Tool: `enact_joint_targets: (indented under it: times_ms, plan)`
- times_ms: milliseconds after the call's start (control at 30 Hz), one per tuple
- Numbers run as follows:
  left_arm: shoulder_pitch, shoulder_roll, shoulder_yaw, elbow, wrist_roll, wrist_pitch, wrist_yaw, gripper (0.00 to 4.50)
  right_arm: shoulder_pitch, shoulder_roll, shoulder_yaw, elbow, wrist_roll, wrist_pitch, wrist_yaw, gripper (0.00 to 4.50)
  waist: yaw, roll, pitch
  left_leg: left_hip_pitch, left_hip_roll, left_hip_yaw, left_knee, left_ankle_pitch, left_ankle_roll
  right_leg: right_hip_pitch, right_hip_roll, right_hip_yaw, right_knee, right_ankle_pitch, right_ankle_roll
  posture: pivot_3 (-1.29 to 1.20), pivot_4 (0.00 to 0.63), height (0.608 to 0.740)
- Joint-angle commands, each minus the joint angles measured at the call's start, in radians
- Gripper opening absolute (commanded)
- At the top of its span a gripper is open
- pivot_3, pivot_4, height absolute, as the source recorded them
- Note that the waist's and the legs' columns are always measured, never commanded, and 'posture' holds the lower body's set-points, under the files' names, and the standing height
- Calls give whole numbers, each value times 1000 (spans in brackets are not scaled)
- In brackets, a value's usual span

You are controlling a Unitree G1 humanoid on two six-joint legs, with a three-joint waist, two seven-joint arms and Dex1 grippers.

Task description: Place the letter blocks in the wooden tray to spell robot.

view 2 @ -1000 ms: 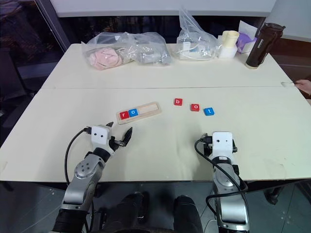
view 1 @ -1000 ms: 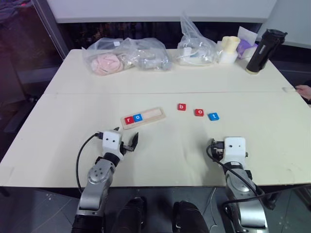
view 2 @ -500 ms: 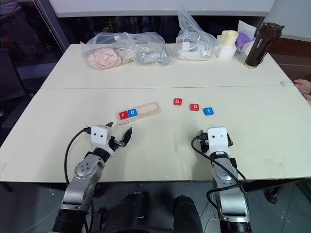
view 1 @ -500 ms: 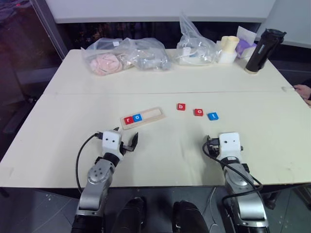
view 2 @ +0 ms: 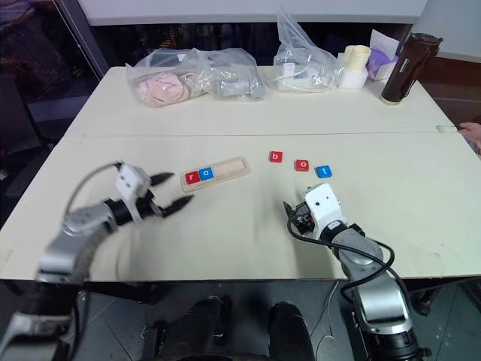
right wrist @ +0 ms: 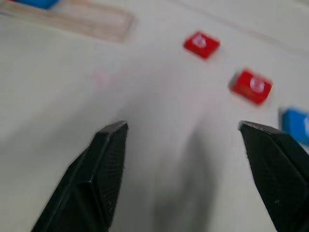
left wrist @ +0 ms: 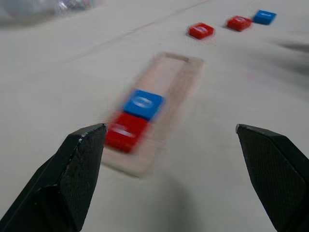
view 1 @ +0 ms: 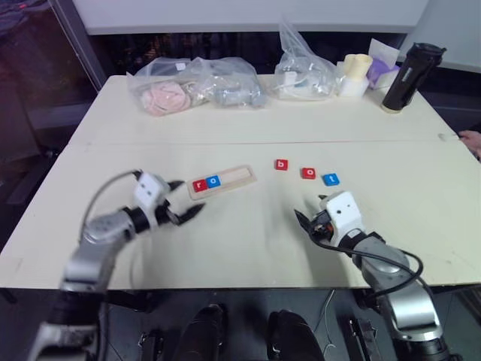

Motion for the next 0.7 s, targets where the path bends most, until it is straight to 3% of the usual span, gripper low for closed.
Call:
enact_joint_targets:
  times_ms: [33,233,400,700]
  plan:
    - [-99,56,-42,158,9,-23,-190,4500,-32,-25,1,-55,41,22,42,3680,-1,0,0,0,-1,1,0,0,0,0,0,0,0,0,0,0,150,725]
    - [-361,67,-154,595,146,-220,-435,4500,-59,-38,13,-121,77,71,61,3680,0,-3,2,-1,-3,3,0,2,3,0,-1,0,0,3,3,0,150,725]
    - [-550,15,-197,937,258,-403,-472,4500,-37,-41,15,-190,88,112,42,3680,-1,-5,3,-1,-3,3,0,2,3,0,-1,0,0,3,4,0,150,725]
    - [-668,-47,-198,1156,368,-541,-445,4500,18,-27,3,-258,89,153,-24,3680,-1,-8,5,-2,-3,3,2,2,3,1,-1,0,1,4,6,0,150,725]
